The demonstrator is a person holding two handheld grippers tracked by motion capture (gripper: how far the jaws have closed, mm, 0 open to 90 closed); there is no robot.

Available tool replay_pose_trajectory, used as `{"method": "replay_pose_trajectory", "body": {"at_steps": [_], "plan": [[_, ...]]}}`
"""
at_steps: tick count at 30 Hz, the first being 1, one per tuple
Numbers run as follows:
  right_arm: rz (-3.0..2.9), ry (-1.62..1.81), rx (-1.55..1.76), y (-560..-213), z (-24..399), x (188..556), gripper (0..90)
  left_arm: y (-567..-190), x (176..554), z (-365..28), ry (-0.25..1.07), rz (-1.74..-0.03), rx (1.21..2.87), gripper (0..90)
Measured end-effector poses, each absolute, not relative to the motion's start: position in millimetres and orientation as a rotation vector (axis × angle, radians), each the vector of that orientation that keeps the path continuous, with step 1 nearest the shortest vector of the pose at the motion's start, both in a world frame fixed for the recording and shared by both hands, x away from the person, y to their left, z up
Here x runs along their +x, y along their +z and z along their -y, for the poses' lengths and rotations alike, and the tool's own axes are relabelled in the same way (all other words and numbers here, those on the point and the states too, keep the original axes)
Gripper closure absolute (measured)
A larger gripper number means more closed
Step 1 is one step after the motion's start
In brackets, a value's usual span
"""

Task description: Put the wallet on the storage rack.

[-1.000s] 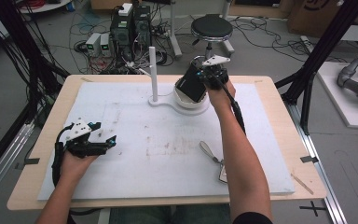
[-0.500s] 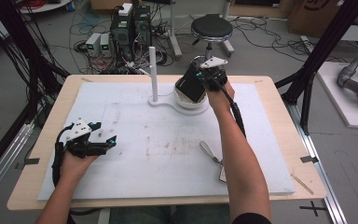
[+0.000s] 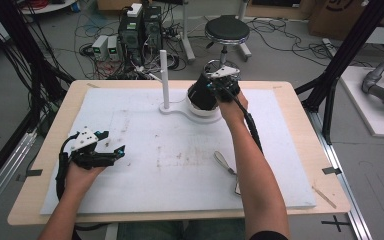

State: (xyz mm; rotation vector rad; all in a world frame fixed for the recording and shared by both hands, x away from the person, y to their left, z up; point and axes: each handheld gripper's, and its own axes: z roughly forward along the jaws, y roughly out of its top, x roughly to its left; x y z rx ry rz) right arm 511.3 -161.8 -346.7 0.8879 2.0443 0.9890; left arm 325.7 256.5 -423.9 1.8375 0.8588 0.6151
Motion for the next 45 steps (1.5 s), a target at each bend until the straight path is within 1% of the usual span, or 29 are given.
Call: {"method": "replay_pose_trajectory", "body": {"at_steps": [2, 4, 5, 9, 10, 11, 12, 16, 19, 24, 26, 28, 34, 39, 45], "plan": [[-2.058, 0.984, 0.904, -348, 166, 512, 77.9, -424, 326, -256, 0.612, -0.860, 1.837, 17.1], [-2.054, 0.960, 0.948, -349, 169, 513, 62.2, -424, 326, -256, 0.612, -0.857, 1.839, 17.1], [-2.068, 0.974, 0.975, -350, 173, 514, 57.4, -424, 326, -255, 0.612, -0.858, 1.836, 17.1], [-2.054, 0.997, 1.006, -345, 181, 512, 48.2, -424, 326, -256, 0.612, -0.859, 1.838, 17.1], [-2.036, 1.012, 1.003, -339, 184, 509, 46.3, -424, 326, -256, 0.611, -0.860, 1.838, 17.1], [-2.036, 1.012, 1.003, -339, 184, 509, 46.3, -424, 326, -256, 0.612, -0.860, 1.839, 17.1], [-2.022, 1.031, 0.991, -332, 188, 505, 42.5, -424, 327, -256, 0.613, -0.860, 1.842, 17.1], [-2.021, 1.073, 1.009, -323, 196, 496, 39.9, -424, 326, -255, 0.611, -0.862, 1.837, 17.1], [-2.008, 1.103, 0.986, -316, 203, 481, 39.2, -424, 326, -255, 0.611, -0.858, 1.841, 17.1], [-2.020, 1.151, 1.008, -304, 220, 460, 34.6, -421, 325, -255, 0.604, -0.850, 1.832, 17.1], [-2.006, 1.206, 0.998, -302, 232, 445, 33.7, -420, 324, -257, 0.603, -0.850, 1.819, 17.1], [-2.015, 1.208, 1.002, -303, 236, 440, 32.5, -419, 324, -259, 0.606, -0.856, 1.811, 17.1], [-2.009, 1.242, 1.012, -321, 257, 410, 30.9, -420, 325, -256, 0.597, -0.851, 1.814, 17.1], [-2.011, 1.254, 1.030, -342, 271, 391, 29.4, -421, 328, -256, 0.592, -0.847, 1.814, 17.1], [-1.990, 1.253, 1.062, -358, 285, 374, 27.3, -423, 335, -254, 0.574, -0.854, 1.784, 17.1]]}}
